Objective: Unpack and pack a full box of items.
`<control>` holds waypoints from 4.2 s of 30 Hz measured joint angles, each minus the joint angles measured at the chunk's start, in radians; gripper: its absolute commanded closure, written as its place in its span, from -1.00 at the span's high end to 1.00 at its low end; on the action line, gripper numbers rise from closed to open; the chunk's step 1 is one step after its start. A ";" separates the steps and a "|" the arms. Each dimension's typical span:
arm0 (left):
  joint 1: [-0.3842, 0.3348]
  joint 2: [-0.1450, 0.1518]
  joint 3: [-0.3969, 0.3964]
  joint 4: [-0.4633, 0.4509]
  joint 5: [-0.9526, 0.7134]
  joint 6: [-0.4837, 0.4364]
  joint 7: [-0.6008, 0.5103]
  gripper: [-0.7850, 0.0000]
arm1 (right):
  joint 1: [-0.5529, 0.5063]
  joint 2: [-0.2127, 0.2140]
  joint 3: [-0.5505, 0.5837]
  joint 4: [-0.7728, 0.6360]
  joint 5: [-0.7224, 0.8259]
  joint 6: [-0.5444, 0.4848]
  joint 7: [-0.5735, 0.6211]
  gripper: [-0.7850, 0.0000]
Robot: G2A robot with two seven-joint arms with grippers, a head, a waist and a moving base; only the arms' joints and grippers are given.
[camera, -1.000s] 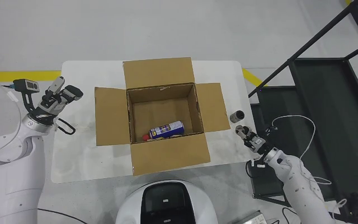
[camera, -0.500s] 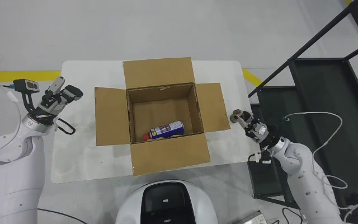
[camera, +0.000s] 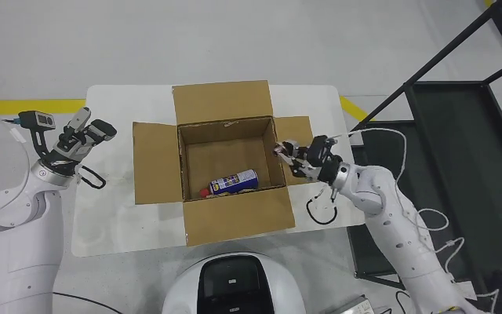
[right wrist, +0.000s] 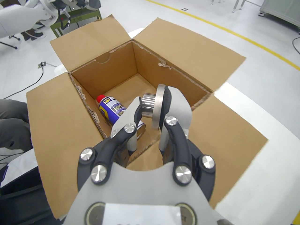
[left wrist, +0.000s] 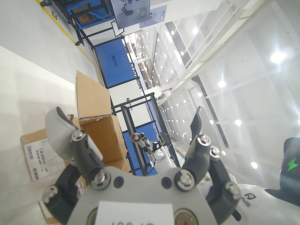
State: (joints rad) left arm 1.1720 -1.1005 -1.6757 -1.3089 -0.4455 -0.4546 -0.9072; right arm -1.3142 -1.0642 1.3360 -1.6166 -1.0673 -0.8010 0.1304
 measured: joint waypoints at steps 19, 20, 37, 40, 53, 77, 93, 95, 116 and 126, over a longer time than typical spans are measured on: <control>0.000 0.000 0.000 0.000 0.000 0.000 0.000 1.00 | 0.342 -0.098 -0.388 0.277 -0.083 0.224 0.253 1.00; 0.000 0.000 0.000 0.000 0.000 0.000 0.000 1.00 | 0.350 -0.100 -0.392 0.287 -0.076 0.223 0.260 1.00; 0.000 0.000 0.000 0.000 0.000 0.000 0.000 1.00 | -0.005 0.009 0.033 -0.056 0.004 -0.081 0.046 1.00; 0.000 0.000 0.000 0.000 0.000 0.000 0.000 1.00 | -0.129 0.028 0.187 -0.095 -0.041 -0.074 -0.061 1.00; 0.000 0.000 0.000 0.000 0.000 0.000 0.000 1.00 | -0.260 0.058 0.427 0.179 -0.263 -0.038 -0.244 1.00; 0.000 0.000 0.000 0.000 0.000 0.000 0.000 1.00 | 0.112 0.030 0.173 0.693 -0.329 0.043 -0.168 1.00; 0.000 0.000 0.000 0.000 0.000 0.000 0.000 1.00 | 0.254 0.007 0.073 0.888 -0.304 0.040 -0.156 -1.00; 0.000 0.000 0.000 0.000 0.000 0.000 0.000 1.00 | 0.262 0.006 0.066 0.901 -0.304 0.037 -0.162 -1.00; 0.000 0.000 0.000 0.000 0.000 0.000 0.000 1.00 | 0.048 0.081 0.265 0.452 -0.263 -0.030 -0.203 -1.00; 0.000 0.000 0.000 0.000 0.000 0.000 0.000 1.00 | -0.044 0.084 0.247 -0.066 -0.044 -0.043 0.068 -1.00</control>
State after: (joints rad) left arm 1.1720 -1.1005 -1.6757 -1.3089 -0.4455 -0.4546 -0.9072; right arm -1.3586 -0.9800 1.5831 -1.6824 -1.1108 -0.8437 0.1986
